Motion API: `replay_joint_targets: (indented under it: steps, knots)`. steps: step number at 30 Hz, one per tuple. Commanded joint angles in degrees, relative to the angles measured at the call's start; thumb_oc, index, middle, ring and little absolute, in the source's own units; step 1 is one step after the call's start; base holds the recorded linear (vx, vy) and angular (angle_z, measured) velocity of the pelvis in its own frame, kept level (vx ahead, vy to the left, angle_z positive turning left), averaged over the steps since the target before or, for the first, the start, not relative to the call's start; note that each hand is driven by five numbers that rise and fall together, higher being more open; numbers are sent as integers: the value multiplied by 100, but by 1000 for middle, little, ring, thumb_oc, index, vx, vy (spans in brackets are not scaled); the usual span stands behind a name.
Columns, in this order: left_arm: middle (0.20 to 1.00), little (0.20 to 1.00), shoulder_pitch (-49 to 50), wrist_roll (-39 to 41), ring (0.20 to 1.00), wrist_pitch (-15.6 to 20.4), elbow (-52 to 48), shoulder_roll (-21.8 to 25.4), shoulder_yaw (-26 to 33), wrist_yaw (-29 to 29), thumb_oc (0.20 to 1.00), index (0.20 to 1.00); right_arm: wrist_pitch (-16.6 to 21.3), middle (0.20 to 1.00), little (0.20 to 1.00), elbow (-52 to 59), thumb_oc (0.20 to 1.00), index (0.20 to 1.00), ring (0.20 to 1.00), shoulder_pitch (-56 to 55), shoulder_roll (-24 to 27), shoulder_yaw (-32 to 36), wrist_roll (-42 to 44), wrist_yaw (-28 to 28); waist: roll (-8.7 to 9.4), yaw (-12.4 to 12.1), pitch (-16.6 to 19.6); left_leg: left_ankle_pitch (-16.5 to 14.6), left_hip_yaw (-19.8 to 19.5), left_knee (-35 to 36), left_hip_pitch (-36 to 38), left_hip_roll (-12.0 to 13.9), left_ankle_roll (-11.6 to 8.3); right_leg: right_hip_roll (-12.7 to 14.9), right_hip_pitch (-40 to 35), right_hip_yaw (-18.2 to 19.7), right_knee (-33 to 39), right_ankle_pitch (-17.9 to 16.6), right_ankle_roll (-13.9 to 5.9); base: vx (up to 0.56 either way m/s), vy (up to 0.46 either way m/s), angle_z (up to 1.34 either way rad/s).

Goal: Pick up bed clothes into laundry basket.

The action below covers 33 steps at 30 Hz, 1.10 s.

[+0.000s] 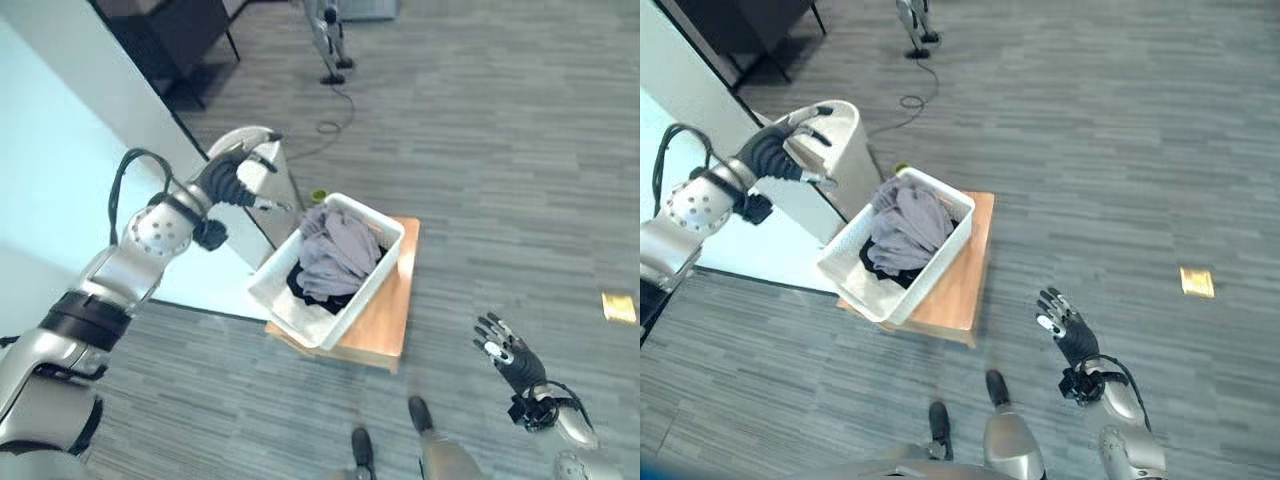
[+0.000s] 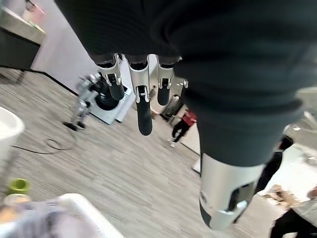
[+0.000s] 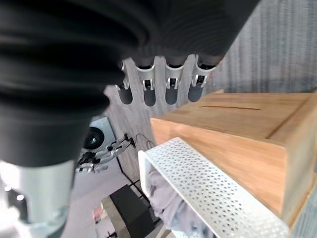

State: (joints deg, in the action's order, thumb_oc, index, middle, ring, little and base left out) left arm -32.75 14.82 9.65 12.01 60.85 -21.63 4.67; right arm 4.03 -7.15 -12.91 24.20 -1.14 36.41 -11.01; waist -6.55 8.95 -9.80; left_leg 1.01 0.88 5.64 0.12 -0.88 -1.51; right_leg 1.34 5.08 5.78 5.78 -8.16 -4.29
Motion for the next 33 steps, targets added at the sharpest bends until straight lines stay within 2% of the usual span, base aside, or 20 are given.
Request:
replay_joint_targets:
  steps: [1,3,4,5,6,10,11,13,16,17,18,20,23,33]
  knots:
    - [1000,1000,1031,404,1000,414,-172,-296,1220,-288,1000,1000,356,1000,1000,407,1000,1000,1000,-240,-62,171,-72,8,296,-140,549,-19,-34,-64,-101,-15,-130,437,-227,-113,-78,402,-391,33,-21,4]
    - [1000,1000,2391,870,1000,481,-806,-1210,2104,-326,1000,1000,412,1000,1000,449,1000,1000,1000,-218,-237,309,24,130,335,-197,557,-68,-50,-64,-10,-7,-112,416,-303,-105,-98,472,-349,13,-11,2]
    - [1000,1000,2790,1031,1000,461,-934,-1662,2266,-293,1000,1000,440,1000,1000,423,1000,1000,1000,-200,-345,372,66,168,359,-216,590,-60,-45,-64,-16,-1,-106,412,-294,-88,-101,463,-332,0,0,0]
    - [1000,1000,3154,1290,1000,451,-930,-2250,2379,-320,1000,1000,471,1000,1000,405,1000,1000,1000,-190,-437,399,87,239,373,-218,591,-96,-26,-64,51,12,-96,400,-349,-72,-119,499,-311,41,0,6]
    - [1000,1000,3800,1552,1000,353,-898,-3098,2480,-234,1000,1000,473,1000,1000,427,1000,1000,1000,-231,-587,511,116,345,407,-220,644,-116,8,-64,101,23,-73,375,-373,-11,-138,524,-258,50,7,6]
    - [1000,1000,4397,1975,1000,174,-576,-4100,2443,-97,1000,1000,460,1000,1000,461,1000,1000,1000,-254,-711,592,153,408,441,-228,706,-161,18,-64,198,46,-33,350,-424,3,-253,630,-194,13,-5,-4]
    - [1000,1000,4397,1976,1000,175,-574,-4102,2443,-96,1000,1000,459,1000,1000,463,1000,1000,1000,-255,-708,593,152,409,438,-227,705,-162,17,-64,199,47,-33,349,-424,3,-258,633,-194,0,0,0]
    - [1000,1000,4587,1952,1000,132,-569,-4488,2298,-237,1000,1000,462,1000,1000,579,1000,1000,1000,-303,-720,567,82,516,466,-261,707,-189,-47,-64,278,46,0,336,-451,-16,-396,716,-151,-2,-13,-4]
    - [1000,1000,4717,1941,1000,138,-659,-4723,2311,-354,1000,1000,445,1000,1000,643,1000,1000,1000,-382,-739,555,35,626,507,-314,733,-206,-108,-64,349,44,17,337,-526,-76,-449,790,-127,4,-6,-1]
    - [1000,1000,4722,1938,1000,135,-665,-4725,2311,-356,1000,1000,444,1000,1000,646,1000,1000,1000,-385,-739,554,34,627,507,-309,731,-207,-112,-64,352,43,17,337,-531,-80,-450,793,-126,10,-25,4]
    - [1000,1000,4714,1534,1000,166,-733,-4715,2351,-618,1000,1000,426,1000,1000,704,1000,1000,1000,-406,-759,507,-1,709,534,-352,756,-216,-153,-64,393,44,19,336,-582,-127,-477,833,-113,11,-22,6]
    - [1000,1000,4603,1190,1000,189,-771,-4631,2332,-769,1000,1000,426,1000,1000,677,1000,1000,1000,-401,-757,467,-39,825,561,-403,787,-231,-211,-64,454,36,23,344,-678,-192,-488,875,-106,20,-19,17]
    - [1000,1000,4575,945,1000,182,-815,-4547,2282,-793,1000,1000,418,1000,1000,605,1000,1000,1000,-382,-732,436,-72,899,564,-443,805,-247,-262,-64,516,33,35,349,-754,-226,-518,915,-100,20,-5,17]
    - [1000,1000,4590,916,1000,168,-868,-4532,2249,-791,1000,1000,430,1000,1000,586,1000,1000,1000,-244,-660,230,-500,995,561,-509,841,-259,-314,-64,596,39,53,359,-833,-278,-571,972,-94,3,-1,1]
